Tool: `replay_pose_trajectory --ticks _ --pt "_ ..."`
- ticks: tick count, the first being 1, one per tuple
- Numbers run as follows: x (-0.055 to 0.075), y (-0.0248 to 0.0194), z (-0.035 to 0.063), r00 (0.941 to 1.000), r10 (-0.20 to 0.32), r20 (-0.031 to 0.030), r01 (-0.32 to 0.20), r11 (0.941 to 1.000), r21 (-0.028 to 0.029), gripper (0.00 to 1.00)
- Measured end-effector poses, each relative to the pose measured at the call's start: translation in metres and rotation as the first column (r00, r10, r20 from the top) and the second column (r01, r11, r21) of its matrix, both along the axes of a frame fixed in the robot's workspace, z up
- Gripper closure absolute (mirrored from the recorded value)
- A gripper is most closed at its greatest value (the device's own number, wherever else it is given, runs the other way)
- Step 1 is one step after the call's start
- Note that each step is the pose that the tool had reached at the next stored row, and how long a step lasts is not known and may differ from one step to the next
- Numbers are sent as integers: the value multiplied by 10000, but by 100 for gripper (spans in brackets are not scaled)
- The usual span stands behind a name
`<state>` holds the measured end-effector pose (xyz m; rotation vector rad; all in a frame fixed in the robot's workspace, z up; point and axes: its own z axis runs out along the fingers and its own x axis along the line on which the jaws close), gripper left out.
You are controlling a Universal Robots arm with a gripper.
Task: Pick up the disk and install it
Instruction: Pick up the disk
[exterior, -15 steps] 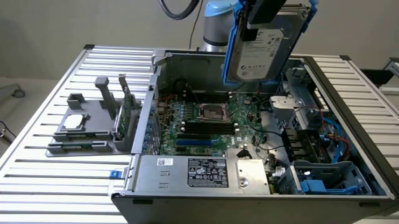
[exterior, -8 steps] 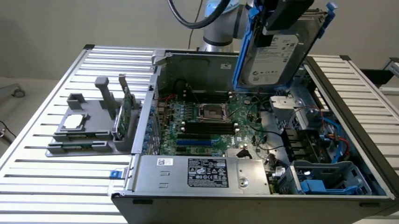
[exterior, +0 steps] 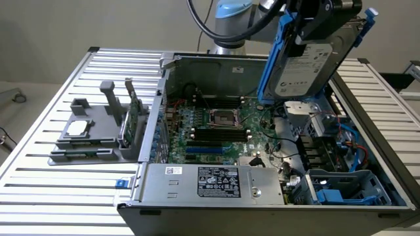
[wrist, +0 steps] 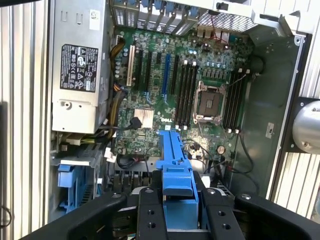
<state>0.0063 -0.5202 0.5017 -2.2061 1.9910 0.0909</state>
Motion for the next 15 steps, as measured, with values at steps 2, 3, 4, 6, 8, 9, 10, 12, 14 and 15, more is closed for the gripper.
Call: replay_pose_trajectory --ticks 2,3,4,6,8,9,10,12,14,15 --pt "38 -43 0 10000 1 1 -1 10000 3 67" --pt "56 -63 0 10000 1 2 -1 10000 6 67" --pt "81 -84 0 10000 0 3 0 10000 10 67" --pt "140 -117 0 10000 0 3 0 10000 24 67" --pt "205 -152 0 10000 1 2 -1 10000 34 67" --pt "235 -170 0 10000 1 2 -1 10000 37 67" --pt "262 -189 0 10000 0 3 0 10000 40 67" --pt "311 -227 0 10000 1 3 -1 10000 42 67" --pt "344 -261 0 10000 1 2 -1 10000 41 67" --pt "358 -277 0 10000 1 3 -1 10000 42 67"
